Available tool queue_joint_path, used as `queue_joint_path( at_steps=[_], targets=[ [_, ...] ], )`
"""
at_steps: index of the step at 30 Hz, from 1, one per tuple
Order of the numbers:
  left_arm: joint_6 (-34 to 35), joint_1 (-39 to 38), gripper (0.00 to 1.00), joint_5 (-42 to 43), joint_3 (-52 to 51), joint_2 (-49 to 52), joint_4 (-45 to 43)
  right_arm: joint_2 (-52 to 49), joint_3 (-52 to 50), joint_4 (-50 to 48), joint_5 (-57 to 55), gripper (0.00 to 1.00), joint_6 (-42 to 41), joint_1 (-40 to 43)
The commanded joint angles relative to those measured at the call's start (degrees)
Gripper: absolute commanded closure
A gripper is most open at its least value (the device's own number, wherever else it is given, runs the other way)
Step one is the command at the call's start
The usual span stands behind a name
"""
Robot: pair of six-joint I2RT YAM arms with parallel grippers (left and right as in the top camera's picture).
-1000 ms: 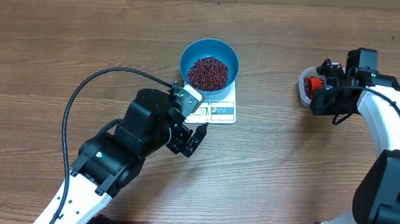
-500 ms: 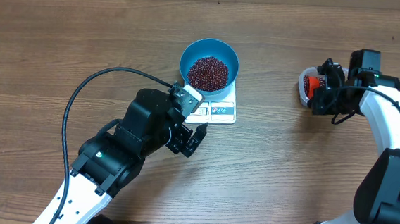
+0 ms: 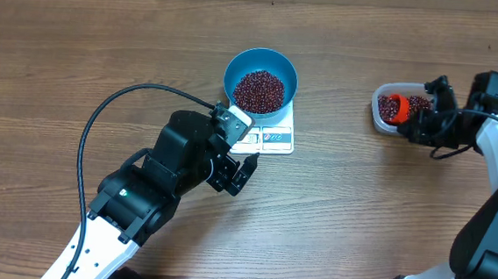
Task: Scoop item into bowl and weigh 150g on scale
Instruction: 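Lift the filled red scoop and carry it left over the teal bowl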
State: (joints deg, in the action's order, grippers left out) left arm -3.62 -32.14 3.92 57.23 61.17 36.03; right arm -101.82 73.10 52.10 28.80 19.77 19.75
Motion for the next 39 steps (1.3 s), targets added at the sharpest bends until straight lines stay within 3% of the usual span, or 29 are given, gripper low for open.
queue_joint_path(
  at_steps=[1, 25, 39],
  targets=[
    [-1.1, 0.3, 0.0, 0.6, -0.5, 0.3, -0.2, -0.4, -0.4, -0.2, 5.5, 0.96, 0.7, 1.9],
    [-1.1, 0.3, 0.01, 0.6, -0.5, 0.3, 0.2, -0.4, -0.4, 3.8, 32.0, 0.96, 0.7, 10.4],
    [-1.1, 0.3, 0.0, 0.6, -0.5, 0.3, 0.2, -0.4, -0.3, 7.6, 37.2, 0.96, 0.7, -0.3]
  ],
)
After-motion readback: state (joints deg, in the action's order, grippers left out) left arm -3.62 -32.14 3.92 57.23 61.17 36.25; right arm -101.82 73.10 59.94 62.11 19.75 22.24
